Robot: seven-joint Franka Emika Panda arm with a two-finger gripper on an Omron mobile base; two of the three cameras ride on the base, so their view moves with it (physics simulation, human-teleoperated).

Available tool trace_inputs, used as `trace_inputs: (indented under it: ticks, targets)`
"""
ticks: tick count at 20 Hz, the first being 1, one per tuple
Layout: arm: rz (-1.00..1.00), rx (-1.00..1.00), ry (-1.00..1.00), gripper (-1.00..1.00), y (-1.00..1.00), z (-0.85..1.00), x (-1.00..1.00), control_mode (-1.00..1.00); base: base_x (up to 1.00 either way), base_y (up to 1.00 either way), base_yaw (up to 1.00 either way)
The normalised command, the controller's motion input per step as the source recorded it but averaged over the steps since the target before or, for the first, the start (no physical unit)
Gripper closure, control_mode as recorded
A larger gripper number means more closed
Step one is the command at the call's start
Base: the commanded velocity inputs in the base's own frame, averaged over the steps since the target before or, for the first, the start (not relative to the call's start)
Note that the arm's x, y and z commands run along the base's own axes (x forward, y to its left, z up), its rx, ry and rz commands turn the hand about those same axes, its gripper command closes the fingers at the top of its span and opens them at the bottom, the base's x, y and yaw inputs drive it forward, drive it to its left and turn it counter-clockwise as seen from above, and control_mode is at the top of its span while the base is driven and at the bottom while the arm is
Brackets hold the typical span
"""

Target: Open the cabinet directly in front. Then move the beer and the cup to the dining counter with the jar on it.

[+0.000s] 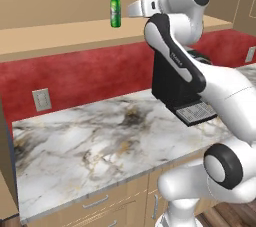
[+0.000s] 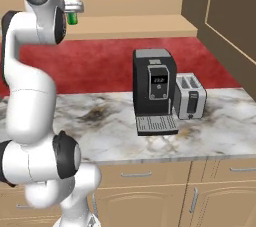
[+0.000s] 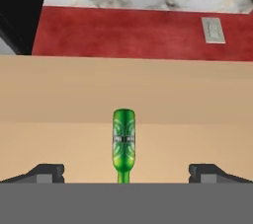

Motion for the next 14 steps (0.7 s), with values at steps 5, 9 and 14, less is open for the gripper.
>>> trace_inputs:
  ticks: [5,9,14]
  targets:
    - [0.00,-0.04,0.00,-1.00,0.23,0.00,0.46,-1.00,0.00,0.00,0.00]
    - [0.00,-0.04,0.00,-1.00,0.21,0.00,0.40,-1.00,0.00,0.00,0.00]
    - [0.00,-0.01,0.00,-1.00,0.09,0.00,0.46,-1.00,0.00,0.00,0.00]
